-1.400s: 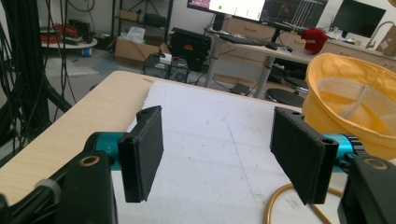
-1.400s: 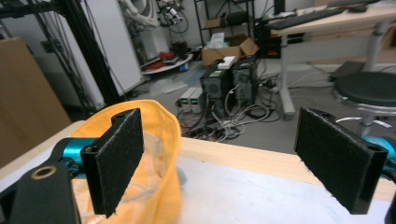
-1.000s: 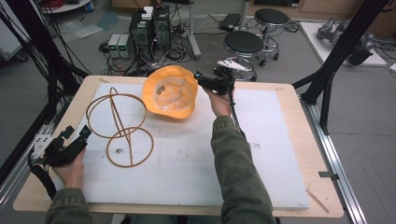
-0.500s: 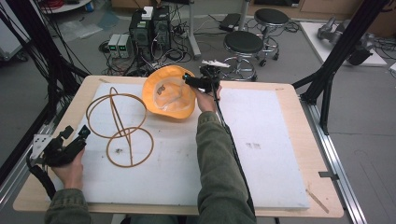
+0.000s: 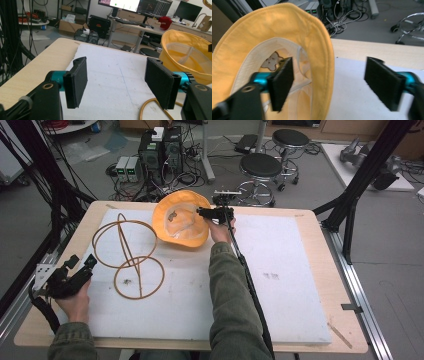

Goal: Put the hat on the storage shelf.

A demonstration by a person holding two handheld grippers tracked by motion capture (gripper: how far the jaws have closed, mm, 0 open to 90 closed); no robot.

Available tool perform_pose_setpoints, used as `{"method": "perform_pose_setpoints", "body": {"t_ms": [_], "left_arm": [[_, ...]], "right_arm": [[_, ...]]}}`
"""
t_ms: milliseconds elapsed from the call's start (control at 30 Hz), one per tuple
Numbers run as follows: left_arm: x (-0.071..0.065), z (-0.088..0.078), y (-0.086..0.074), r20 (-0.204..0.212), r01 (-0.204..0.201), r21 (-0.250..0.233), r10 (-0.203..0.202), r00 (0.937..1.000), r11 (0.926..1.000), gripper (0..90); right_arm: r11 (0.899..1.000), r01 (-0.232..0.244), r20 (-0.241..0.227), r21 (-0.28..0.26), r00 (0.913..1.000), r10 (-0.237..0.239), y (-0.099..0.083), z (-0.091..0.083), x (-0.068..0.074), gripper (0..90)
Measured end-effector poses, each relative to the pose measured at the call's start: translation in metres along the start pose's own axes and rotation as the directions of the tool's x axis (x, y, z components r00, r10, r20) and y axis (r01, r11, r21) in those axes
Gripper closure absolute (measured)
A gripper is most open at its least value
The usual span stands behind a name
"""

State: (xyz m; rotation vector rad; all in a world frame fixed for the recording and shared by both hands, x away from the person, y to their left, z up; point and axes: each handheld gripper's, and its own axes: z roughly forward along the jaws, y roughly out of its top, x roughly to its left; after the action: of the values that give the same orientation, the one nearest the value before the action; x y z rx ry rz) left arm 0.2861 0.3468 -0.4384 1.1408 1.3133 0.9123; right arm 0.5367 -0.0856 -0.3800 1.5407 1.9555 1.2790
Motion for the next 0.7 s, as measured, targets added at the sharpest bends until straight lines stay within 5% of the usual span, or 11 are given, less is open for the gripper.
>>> {"method": "perform_pose_setpoints", "body": {"t_ms": [67, 100, 200, 233, 700], "left_arm": [[0.0002, 0.0001, 0.0000, 0.002, 0.004, -0.001, -0.004, 1.0000, 1.0000, 34.9], [0.0003, 0.0000, 0.0000, 0.001, 0.004, 0.001, -0.004, 1.0000, 1.0000, 34.9], [0.0002, -0.0001, 0.0001, 0.001, 0.005, -0.002, -0.005, 1.0000, 1.0000, 34.9], [0.0004, -0.0002, 0.0001, 0.000, 0.004, 0.000, -0.004, 1.0000, 1.0000, 34.9], [0.0004, 0.0001, 0.0000, 0.003, 0.008, -0.001, -0.008, 1.0000, 1.0000, 35.1]], "right_arm": [[0.998, -0.046, -0.035, 0.042, 0.9983, 0.048, -0.0013, 0.0014, -0.0018, 62.5], [0.998, -0.046, -0.035, 0.042, 0.9983, 0.048, -0.0013, 0.0014, -0.0018, 62.5], [0.996, -0.072, -0.054, 0.049, 0.9957, 0.074, -0.0023, 0.0004, -0.0029, 86.1], [0.996, -0.078, -0.116, 0.047, 0.9897, 0.083, -0.0013, -0.0002, -0.0024, 86.8], [0.999, -0.049, -0.128, -0.013, 0.9907, 0.046, -0.0004, -0.0043, 0.0058, 87.0]]}}
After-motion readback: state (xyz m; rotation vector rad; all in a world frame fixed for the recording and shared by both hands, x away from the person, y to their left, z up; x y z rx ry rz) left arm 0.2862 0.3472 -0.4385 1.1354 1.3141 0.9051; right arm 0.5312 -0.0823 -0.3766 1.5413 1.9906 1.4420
